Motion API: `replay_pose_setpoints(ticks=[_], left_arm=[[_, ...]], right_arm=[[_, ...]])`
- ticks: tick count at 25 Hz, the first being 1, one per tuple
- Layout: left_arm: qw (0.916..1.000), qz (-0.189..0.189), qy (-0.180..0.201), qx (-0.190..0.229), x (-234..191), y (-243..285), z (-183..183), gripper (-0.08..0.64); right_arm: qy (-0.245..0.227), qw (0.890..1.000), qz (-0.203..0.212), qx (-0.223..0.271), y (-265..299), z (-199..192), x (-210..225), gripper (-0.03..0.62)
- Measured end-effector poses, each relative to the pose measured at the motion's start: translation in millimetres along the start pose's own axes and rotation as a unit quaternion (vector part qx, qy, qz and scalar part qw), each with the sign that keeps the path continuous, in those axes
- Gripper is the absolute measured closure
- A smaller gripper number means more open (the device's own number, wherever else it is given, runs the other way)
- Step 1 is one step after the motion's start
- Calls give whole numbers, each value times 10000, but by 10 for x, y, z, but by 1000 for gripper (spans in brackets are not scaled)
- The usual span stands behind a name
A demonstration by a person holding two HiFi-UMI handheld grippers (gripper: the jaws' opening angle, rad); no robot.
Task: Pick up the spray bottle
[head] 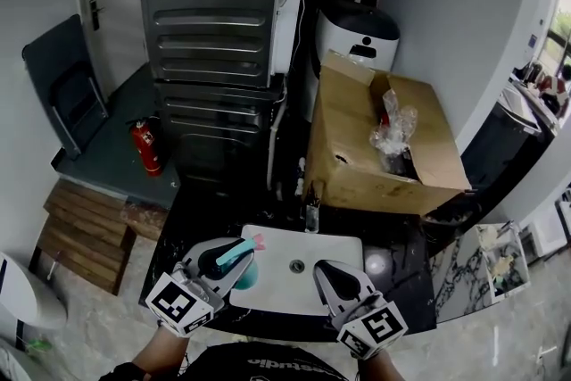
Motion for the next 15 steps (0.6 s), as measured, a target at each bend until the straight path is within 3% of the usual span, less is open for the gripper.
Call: replay_pose_setpoints(ticks=[15], left_arm=[[10000,-62,-29,61,-15,104,36,465]], right_arm=[[84,9998,-168,51,-49,15,57,555]])
Point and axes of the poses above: the fingertips, and each gripper's own axes: y forward along the fingers, x to its right, z out of its top, the point moved 5 cm from there along -y, backward along the fingers, and after that the axes turned 11 degrees about y, right-handed, at the moved point
